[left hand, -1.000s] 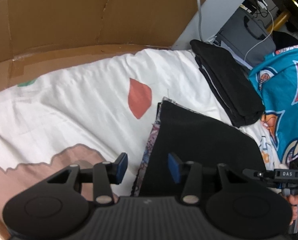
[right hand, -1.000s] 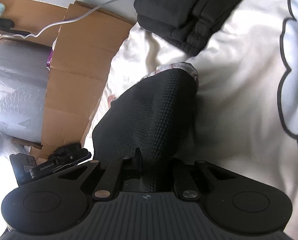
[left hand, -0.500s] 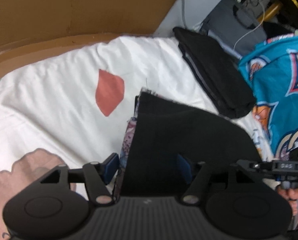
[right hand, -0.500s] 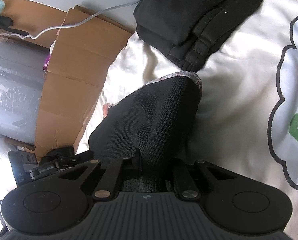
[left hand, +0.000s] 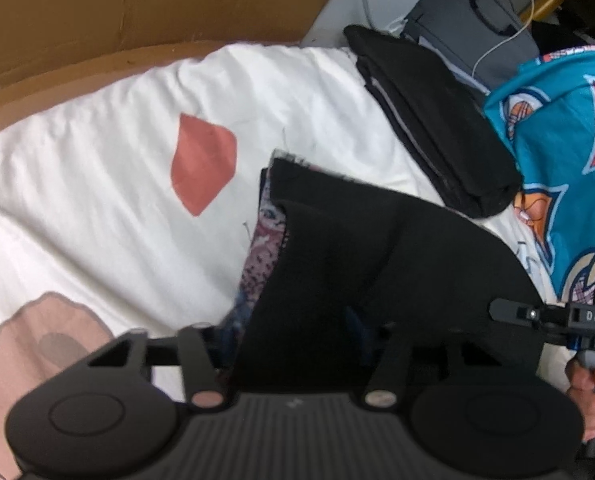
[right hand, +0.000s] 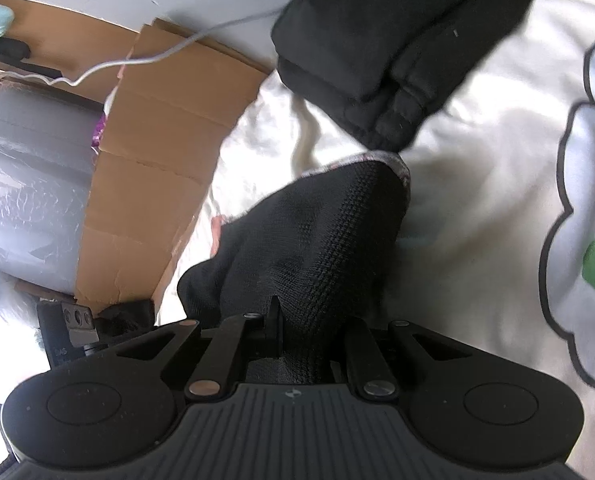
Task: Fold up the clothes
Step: 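Grip the folded pants edge with both tools and begin lifting it, then lift the folded black pants off the duvet with both tools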
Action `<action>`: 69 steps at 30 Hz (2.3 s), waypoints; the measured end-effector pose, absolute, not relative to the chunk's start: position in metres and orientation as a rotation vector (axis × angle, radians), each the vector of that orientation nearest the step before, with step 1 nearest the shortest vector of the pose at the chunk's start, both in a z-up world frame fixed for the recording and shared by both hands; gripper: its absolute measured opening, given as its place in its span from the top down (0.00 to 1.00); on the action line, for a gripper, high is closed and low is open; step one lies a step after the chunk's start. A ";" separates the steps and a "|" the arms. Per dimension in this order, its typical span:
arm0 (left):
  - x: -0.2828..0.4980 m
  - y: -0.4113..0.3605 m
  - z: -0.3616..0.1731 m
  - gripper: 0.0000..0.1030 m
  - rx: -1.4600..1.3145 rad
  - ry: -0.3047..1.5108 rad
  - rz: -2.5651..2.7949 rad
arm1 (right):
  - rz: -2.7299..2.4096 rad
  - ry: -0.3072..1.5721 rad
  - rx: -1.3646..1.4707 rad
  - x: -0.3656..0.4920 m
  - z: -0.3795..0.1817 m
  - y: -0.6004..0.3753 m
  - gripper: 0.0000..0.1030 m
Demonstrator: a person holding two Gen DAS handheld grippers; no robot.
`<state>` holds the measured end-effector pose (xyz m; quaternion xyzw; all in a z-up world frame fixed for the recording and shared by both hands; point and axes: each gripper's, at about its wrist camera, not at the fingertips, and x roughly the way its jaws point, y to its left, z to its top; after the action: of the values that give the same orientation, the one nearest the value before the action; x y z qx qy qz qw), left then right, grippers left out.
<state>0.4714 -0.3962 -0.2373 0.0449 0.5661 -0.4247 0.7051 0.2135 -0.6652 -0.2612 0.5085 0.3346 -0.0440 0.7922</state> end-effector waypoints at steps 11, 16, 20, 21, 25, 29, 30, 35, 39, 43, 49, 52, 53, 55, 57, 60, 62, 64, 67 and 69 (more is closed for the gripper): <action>0.468 -0.399 -0.227 0.50 0.099 1.254 -0.947 | -0.116 0.721 1.080 0.216 -0.258 -0.671 0.91; 0.469 -0.407 -0.241 0.26 0.113 1.290 -0.975 | -0.124 0.757 1.096 0.215 -0.264 -0.671 0.91; 0.466 -0.409 -0.246 0.25 0.102 1.288 -0.992 | -0.127 0.782 1.114 0.210 -0.269 -0.669 0.89; 0.465 -0.409 -0.247 0.25 0.107 1.285 -0.996 | -0.126 0.788 1.123 0.208 -0.271 -0.669 0.87; 0.465 -0.411 -0.246 0.34 0.137 1.290 -1.001 | -0.127 0.812 1.156 0.202 -0.277 -0.666 0.79; 0.462 -0.414 -0.244 0.45 0.174 1.288 -1.009 | -0.153 0.830 1.166 0.202 -0.282 -0.666 0.70; 0.460 -0.415 -0.244 0.48 0.182 1.285 -1.008 | -0.157 0.832 1.165 0.202 -0.283 -0.666 0.69; 0.450 -0.421 -0.236 0.62 0.244 1.234 -1.012 | -0.152 0.821 1.086 0.210 -0.277 -0.661 0.90; 0.442 -0.422 -0.230 0.68 0.272 1.201 -0.994 | -0.159 0.789 0.976 0.217 -0.262 -0.654 0.91; 0.440 -0.418 -0.220 0.70 0.260 1.198 -0.978 | -0.148 0.755 0.979 0.218 -0.257 -0.657 0.91; 0.428 -0.417 -0.205 0.71 0.268 1.167 -0.909 | -0.137 0.748 0.952 0.221 -0.248 -0.654 0.91; 0.423 -0.414 -0.199 0.71 0.268 1.165 -0.879 | -0.135 0.747 0.941 0.224 -0.245 -0.651 0.91; 0.422 -0.413 -0.197 0.71 0.267 1.163 -0.872 | -0.134 0.747 0.937 0.224 -0.244 -0.650 0.91; 0.421 -0.409 -0.191 0.71 0.261 1.159 -0.858 | -0.134 0.747 0.929 0.225 -0.240 -0.647 0.91; 0.416 -0.407 -0.187 0.71 0.262 1.150 -0.842 | -0.136 0.748 0.916 0.223 -0.237 -0.644 0.91; 0.408 -0.406 -0.179 0.71 0.266 1.130 -0.812 | -0.144 0.755 0.860 0.223 -0.228 -0.635 0.91; 0.402 -0.405 -0.174 0.71 0.270 1.123 -0.797 | -0.152 0.754 0.822 0.222 -0.221 -0.630 0.91; 0.397 -0.404 -0.170 0.71 0.269 1.121 -0.783 | -0.159 0.750 0.787 0.220 -0.213 -0.624 0.91; 0.389 -0.400 -0.160 0.71 0.264 1.118 -0.769 | -0.167 0.733 0.721 0.213 -0.198 -0.613 0.91; 0.383 -0.397 -0.155 0.71 0.254 1.117 -0.751 | -0.177 0.723 0.687 0.210 -0.190 -0.607 0.91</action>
<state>0.3835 -0.3969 -0.1547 0.1172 0.5157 -0.3468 0.7746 0.2098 -0.6066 -0.1899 0.3291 0.3462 -0.0848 0.8744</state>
